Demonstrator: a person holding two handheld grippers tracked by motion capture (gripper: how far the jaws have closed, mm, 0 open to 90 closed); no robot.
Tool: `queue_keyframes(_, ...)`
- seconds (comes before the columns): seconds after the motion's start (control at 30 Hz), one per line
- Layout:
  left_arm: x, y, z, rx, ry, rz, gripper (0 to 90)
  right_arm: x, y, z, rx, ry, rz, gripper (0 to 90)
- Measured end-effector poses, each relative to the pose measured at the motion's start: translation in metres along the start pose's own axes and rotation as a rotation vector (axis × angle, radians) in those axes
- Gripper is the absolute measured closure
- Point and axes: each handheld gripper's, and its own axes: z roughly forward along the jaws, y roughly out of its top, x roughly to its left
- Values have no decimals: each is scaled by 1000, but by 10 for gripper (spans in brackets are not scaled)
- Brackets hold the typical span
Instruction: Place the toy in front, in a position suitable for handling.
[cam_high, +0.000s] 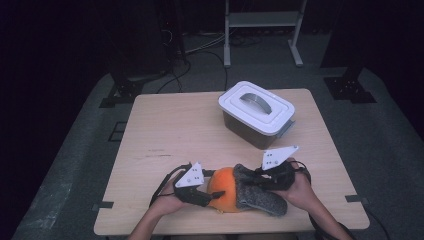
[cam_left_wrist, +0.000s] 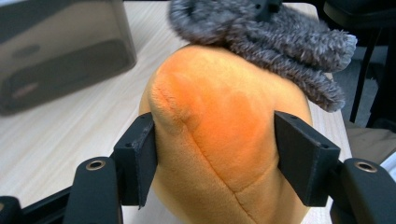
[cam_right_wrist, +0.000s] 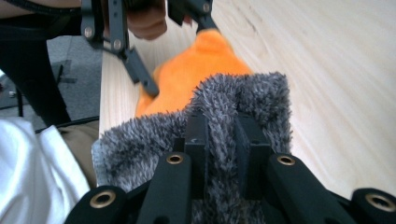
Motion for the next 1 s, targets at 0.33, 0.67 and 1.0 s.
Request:
queue_keyframes(0.33,-4,1,-1,-1,0,54,345,5,10,4,-19,6,-34,760)
queue_keyframes(0.67,-7,4,1,-7,-11,76,341,3,8,-4,-51,15,-7,762)
queue_keyframes(1.0,-2,6,5,-11,-41,-26,199,6,9,4,-28,58,-19,760)
